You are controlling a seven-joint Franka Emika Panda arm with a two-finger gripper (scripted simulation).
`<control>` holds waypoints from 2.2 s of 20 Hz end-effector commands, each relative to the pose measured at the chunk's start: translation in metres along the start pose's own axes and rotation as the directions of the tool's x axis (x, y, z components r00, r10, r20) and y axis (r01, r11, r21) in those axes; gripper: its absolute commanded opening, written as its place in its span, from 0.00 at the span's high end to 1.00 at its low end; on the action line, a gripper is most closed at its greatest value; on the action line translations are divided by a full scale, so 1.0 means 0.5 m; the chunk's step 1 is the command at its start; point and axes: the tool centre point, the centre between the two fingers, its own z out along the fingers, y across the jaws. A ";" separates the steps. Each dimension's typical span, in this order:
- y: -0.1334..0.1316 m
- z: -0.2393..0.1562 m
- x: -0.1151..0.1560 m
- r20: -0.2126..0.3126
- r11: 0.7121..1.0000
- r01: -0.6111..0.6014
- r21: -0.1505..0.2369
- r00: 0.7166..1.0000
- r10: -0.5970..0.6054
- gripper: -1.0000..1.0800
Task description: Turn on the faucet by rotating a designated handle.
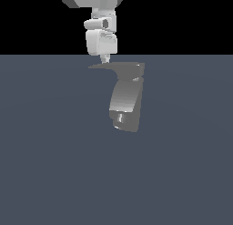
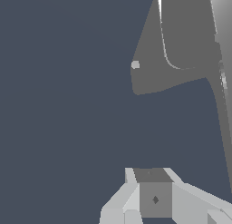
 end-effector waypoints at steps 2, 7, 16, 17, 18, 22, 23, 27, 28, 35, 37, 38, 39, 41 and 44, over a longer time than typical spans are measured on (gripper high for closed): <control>0.002 -0.002 -0.001 0.001 1.000 0.005 0.001 1.000 -0.005 1.00; 0.003 -0.003 -0.002 0.001 1.000 0.008 0.001 1.000 -0.008 1.00; 0.047 -0.003 -0.004 0.001 1.000 0.008 0.001 1.000 -0.008 1.00; 0.053 -0.003 -0.004 0.001 1.000 0.008 0.001 1.000 -0.008 1.00; 0.058 -0.003 -0.005 0.001 1.000 0.008 0.001 1.000 -0.008 1.00; 0.082 -0.003 -0.005 0.001 1.000 0.008 0.001 1.000 -0.008 1.00; 0.088 -0.003 -0.005 0.001 1.000 0.008 0.001 1.000 -0.008 1.00; 0.112 -0.003 -0.006 0.001 1.000 0.008 0.001 1.000 -0.008 1.00; 0.118 -0.003 -0.006 0.001 1.000 0.008 0.001 1.000 -0.008 1.00; 0.163 -0.003 -0.008 0.001 1.000 0.008 0.001 1.000 -0.008 1.00; 0.176 -0.003 -0.008 0.001 1.000 0.008 0.001 1.000 -0.008 1.00; 0.182 -0.003 -0.009 0.001 1.000 0.008 0.001 1.000 -0.008 1.00; 0.189 -0.003 -0.009 0.001 1.000 0.008 0.001 1.000 -0.008 1.00; 0.202 -0.003 -0.009 0.001 1.000 0.008 0.001 1.000 -0.008 1.00; 0.216 -0.003 -0.010 0.001 1.000 0.008 0.001 1.000 -0.008 1.00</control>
